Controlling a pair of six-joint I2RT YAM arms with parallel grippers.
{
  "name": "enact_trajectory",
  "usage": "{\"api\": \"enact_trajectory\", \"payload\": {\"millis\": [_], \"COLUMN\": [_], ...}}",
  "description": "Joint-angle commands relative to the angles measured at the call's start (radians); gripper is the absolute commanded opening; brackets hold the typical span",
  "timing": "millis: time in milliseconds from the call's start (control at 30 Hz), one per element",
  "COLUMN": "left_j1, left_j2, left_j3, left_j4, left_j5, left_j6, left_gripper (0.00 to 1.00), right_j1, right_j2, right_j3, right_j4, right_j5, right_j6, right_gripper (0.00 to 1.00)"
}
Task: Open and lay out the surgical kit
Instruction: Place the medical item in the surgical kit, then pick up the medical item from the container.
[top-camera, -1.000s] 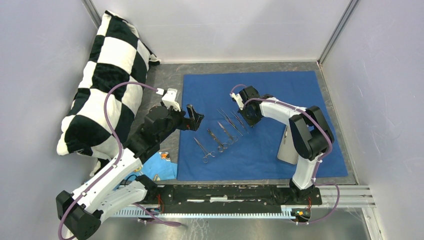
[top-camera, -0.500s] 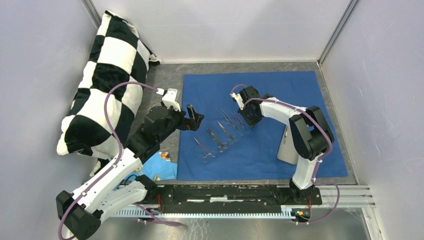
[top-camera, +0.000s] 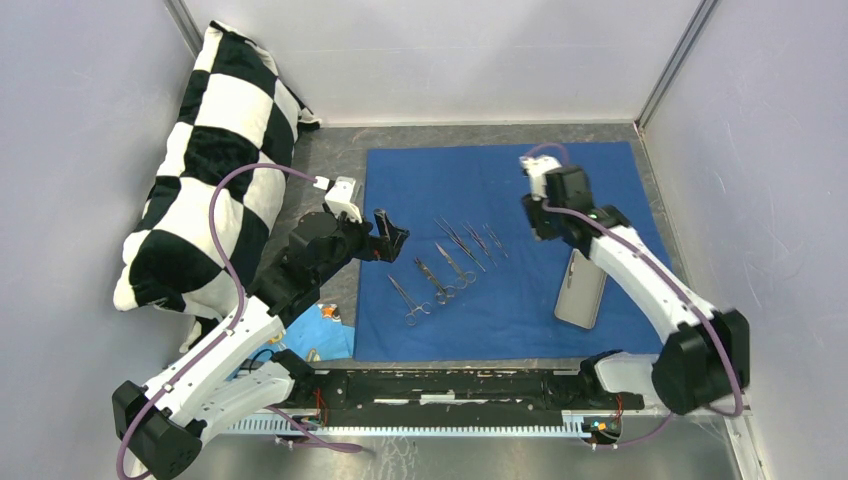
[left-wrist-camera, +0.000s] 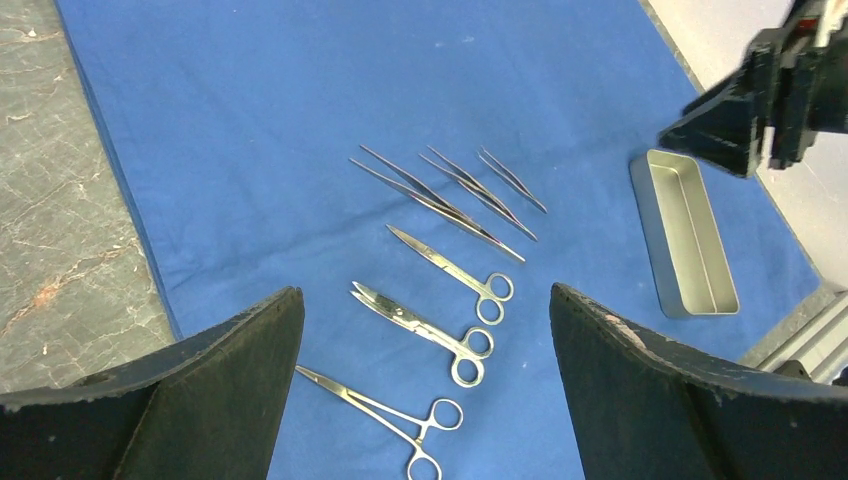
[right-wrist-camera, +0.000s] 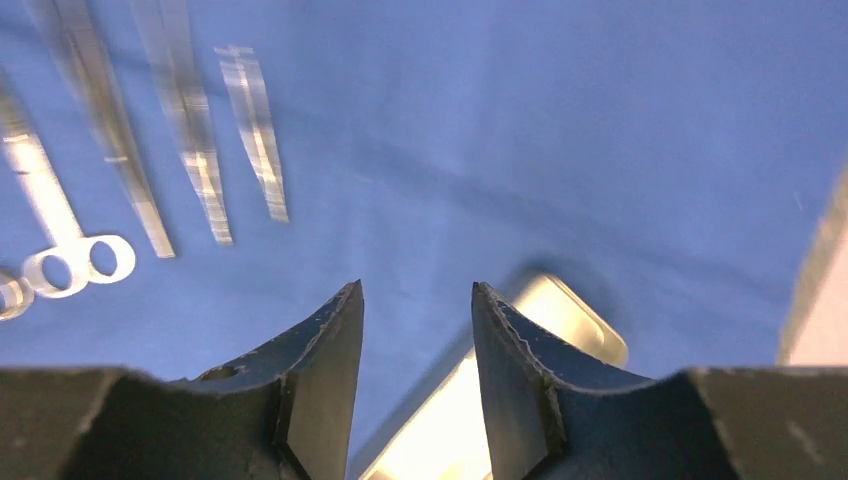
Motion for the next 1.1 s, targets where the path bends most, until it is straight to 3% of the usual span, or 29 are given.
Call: {"api": "enact_trajectory", "payload": {"millis": [0,167,233,433,833,1067], "left_j1": [0.006,0.006,0.006,0.006,0.006,0.006], "left_j2": [-0.004,-0.007,-0.009,-0.008,0.007,0.01], "left_j3": [0.021,0.018,0.019,0.018,0.018,0.018], "left_j4": [0.04,0.039,0.038,0.037,0.039,0.039], "left_j5": [0.025,0.025,0.026,0.023,0.023,0.024], "left_j6": [0.032,0.033,0.033,0.034,0.035,0.035], "left_gripper": [0.98,0.98,0.98,0.98,0.98,0.98], "right_j1": [-0.214,-0.457,-0.496,-0.514,-0.515,-0.514], "right_j2": [-0.113,-0.181,-0.16,-0.059,0.053,0.044], "right_j3": [-0.181,-0.356,-0.378,-0.382,-0.395,-0.448], "right_j4": [0.026,0.123,0.151,0.223,0.355,0.377], "right_j5": [0.031,-0.131,-0.189,-0.251,-0.265,-0.235], "right_j6": [0.09,0.136,0.137,0.16,0.183,0.178], "right_gripper": [0.5,0.47,0.44,0.38,0.36,0.21]}}
